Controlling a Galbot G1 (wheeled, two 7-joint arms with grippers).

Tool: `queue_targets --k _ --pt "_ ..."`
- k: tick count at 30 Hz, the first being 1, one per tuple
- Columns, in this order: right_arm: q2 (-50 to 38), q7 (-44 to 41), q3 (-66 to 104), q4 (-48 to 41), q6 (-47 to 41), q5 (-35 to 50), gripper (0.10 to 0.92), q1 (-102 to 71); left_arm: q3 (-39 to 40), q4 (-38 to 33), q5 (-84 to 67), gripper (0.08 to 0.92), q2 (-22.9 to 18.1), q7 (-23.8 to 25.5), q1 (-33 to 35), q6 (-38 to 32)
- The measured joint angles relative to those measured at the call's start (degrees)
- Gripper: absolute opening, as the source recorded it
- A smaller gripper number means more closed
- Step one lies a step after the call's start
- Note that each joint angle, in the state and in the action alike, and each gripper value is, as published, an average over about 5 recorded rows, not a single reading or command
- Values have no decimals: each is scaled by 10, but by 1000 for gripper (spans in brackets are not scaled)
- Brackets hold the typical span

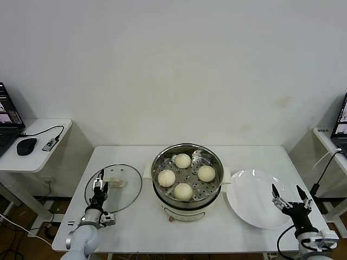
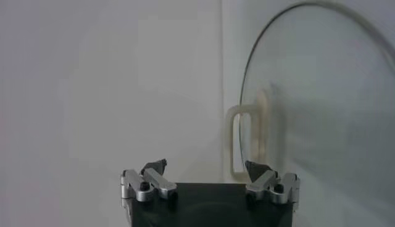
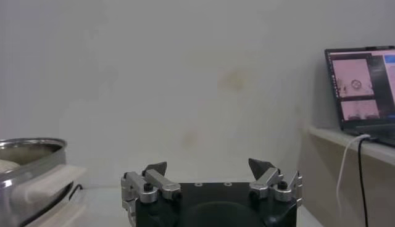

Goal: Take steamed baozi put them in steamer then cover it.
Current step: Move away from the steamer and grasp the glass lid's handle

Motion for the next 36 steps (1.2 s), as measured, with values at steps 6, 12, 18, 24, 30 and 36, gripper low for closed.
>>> queue_targets --k 6,12,18,24,30,36 --pt "1 -1 0 -3 0 0 823 1 7 15 -4 823 -1 -3 -16 6" --pt "2 -1 1 -6 0 -1 823 0 11 26 -10 823 -3 -4 -31 16" --pt "4 -2 3 -6 2 -1 823 -2 18 37 -13 823 -9 -3 -46 24" --pt "5 -2 5 -4 3 -2 823 -6 21 47 -20 823 -14 -2 -58 31" --pt "5 -3 7 -1 4 -4 823 -11 22 59 -30 823 -16 -4 -63 37" --pt "6 -3 12 3 4 -3 823 -15 19 64 -43 763 -15 -6 -63 39"
